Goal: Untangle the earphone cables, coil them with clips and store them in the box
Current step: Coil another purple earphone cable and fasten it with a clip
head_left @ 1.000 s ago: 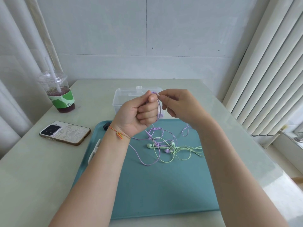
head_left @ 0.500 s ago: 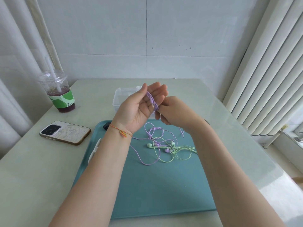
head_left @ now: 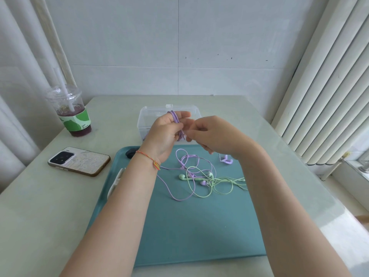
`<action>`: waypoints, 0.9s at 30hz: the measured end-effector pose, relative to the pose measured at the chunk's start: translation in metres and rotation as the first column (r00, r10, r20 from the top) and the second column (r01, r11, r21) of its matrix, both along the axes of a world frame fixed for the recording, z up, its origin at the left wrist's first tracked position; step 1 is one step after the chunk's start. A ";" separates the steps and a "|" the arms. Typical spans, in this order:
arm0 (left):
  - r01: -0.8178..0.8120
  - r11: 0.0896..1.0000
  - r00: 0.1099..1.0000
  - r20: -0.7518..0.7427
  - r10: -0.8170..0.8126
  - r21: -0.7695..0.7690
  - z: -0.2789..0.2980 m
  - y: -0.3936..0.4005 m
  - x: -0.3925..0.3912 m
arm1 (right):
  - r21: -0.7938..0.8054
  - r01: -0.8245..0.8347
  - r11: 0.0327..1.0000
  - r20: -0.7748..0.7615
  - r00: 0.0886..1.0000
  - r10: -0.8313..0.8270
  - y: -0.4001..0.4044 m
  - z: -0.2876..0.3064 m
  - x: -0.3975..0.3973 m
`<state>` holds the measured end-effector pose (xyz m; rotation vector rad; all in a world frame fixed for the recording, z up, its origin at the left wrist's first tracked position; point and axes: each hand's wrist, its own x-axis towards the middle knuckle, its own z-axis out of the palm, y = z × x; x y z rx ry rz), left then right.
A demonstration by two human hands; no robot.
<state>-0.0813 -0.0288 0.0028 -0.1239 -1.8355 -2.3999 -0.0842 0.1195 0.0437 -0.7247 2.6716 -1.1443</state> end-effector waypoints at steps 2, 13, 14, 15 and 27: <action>0.052 0.994 0.999 0.013 -0.051 -0.100 -0.001 0.003 0.000 | -0.021 0.043 0.999 -0.038 0.998 -0.044 0.003 0.002 -0.002; 0.424 0.900 0.876 0.206 -0.436 0.099 0.007 0.007 0.007 | -0.216 0.109 0.970 -0.157 0.977 -0.144 0.012 0.002 -0.012; 0.452 0.878 0.862 0.178 -0.475 0.157 0.008 0.006 0.008 | -0.259 0.113 0.959 -0.144 0.978 -0.154 0.013 0.002 -0.013; 0.484 0.846 0.845 0.134 -0.518 0.221 0.007 0.005 0.009 | -0.303 0.111 0.947 -0.124 0.980 -0.155 0.013 0.001 -0.014; 0.279 0.731 0.960 -0.185 -0.209 0.623 0.018 0.002 0.008 | -0.116 -0.062 0.991 0.096 0.993 0.074 -0.004 -0.018 -0.010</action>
